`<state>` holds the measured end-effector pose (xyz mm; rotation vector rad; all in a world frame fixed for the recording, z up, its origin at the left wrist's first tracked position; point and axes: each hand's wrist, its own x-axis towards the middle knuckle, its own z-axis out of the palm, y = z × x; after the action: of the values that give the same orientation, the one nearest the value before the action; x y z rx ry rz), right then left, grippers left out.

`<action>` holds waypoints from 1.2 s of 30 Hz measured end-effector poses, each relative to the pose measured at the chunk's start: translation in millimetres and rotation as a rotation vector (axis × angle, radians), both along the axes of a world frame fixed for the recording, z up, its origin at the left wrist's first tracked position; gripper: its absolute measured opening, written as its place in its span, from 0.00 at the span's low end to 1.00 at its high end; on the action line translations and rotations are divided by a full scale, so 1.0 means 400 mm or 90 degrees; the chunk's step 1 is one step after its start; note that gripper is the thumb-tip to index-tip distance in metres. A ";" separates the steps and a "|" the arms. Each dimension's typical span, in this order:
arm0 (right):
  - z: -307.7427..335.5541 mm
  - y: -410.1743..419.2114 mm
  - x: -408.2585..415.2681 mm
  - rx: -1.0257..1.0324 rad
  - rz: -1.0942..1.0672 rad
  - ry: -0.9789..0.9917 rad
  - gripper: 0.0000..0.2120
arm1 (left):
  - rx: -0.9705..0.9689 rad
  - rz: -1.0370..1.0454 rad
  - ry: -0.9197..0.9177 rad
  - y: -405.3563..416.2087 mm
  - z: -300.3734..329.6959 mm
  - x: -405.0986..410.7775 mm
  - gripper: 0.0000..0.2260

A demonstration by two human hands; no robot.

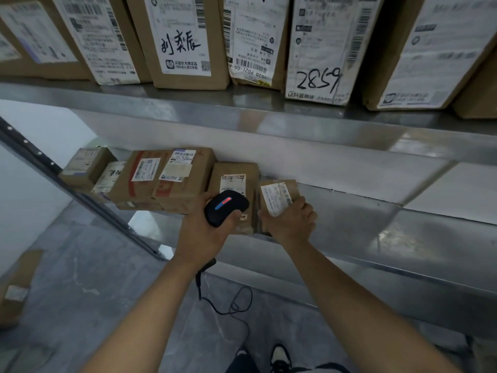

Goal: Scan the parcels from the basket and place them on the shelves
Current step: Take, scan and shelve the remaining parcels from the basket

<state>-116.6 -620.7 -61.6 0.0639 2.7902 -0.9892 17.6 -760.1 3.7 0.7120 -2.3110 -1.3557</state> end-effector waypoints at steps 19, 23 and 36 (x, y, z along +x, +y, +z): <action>-0.003 -0.069 -0.006 0.096 -0.067 -0.032 0.50 | -0.005 -0.181 -0.009 -0.145 -0.065 -0.153 0.26; 0.003 -0.038 0.007 0.074 -0.097 -0.005 0.43 | 0.007 -0.236 -0.007 -0.119 -0.063 -0.174 0.24; 0.023 0.310 0.171 -0.088 -0.372 0.037 0.36 | 0.057 -0.493 -0.011 0.168 -0.071 -0.245 0.22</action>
<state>-48.1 -496.7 -52.3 0.8840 2.7957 -1.3106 -80.4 -692.8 -24.8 -0.2049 -2.6703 -1.7530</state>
